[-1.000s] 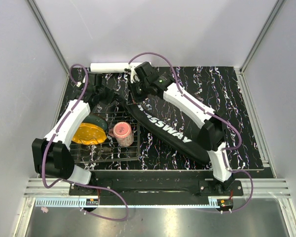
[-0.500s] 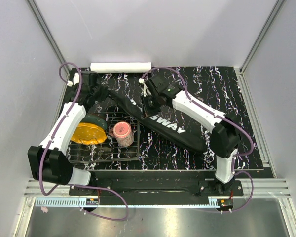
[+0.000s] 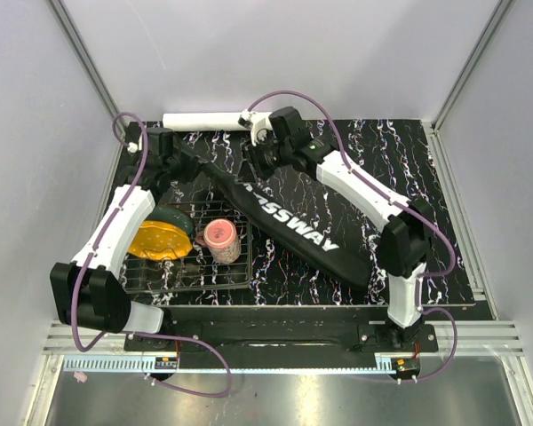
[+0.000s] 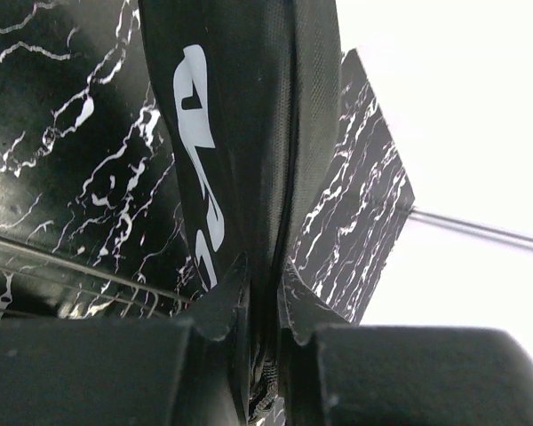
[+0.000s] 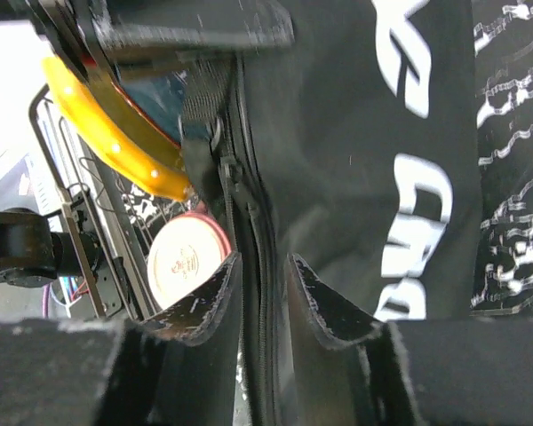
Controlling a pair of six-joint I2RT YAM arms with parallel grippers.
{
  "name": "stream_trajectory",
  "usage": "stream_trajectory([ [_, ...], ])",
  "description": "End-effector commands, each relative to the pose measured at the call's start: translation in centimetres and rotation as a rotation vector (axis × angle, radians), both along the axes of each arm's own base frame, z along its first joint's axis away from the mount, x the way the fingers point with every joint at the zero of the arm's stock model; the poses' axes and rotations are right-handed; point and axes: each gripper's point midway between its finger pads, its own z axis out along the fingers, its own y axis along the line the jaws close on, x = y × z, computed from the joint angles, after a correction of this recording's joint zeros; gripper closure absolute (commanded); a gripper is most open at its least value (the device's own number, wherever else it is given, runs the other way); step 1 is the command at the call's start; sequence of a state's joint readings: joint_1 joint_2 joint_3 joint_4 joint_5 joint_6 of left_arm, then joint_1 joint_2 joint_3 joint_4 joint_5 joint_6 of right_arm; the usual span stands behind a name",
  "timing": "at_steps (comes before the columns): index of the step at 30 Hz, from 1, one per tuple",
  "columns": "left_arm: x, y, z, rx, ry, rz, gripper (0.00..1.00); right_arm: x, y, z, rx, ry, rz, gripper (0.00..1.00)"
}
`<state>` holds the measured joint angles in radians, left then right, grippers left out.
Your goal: Pack up the badminton gear
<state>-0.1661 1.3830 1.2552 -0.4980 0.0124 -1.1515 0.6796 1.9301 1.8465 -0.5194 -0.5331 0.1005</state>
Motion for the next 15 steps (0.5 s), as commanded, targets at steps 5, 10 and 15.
stream_trajectory([
  [5, -0.7, -2.1, 2.5, -0.101, -0.096, -0.109, 1.00, 0.6, 2.9, 2.1, 0.116, -0.060, 0.181, 0.64],
  [10, -0.4, -2.2, 2.7, -0.107, -0.096, -0.111, 1.00, -0.5, 3.1, 1.6, 0.130, -0.038, 0.226, 0.67],
  [15, -0.4, -2.4, 2.6, -0.124, -0.093, -0.112, 1.00, -0.8, 3.4, 0.7, 0.129, -0.015, 0.238, 0.67],
])
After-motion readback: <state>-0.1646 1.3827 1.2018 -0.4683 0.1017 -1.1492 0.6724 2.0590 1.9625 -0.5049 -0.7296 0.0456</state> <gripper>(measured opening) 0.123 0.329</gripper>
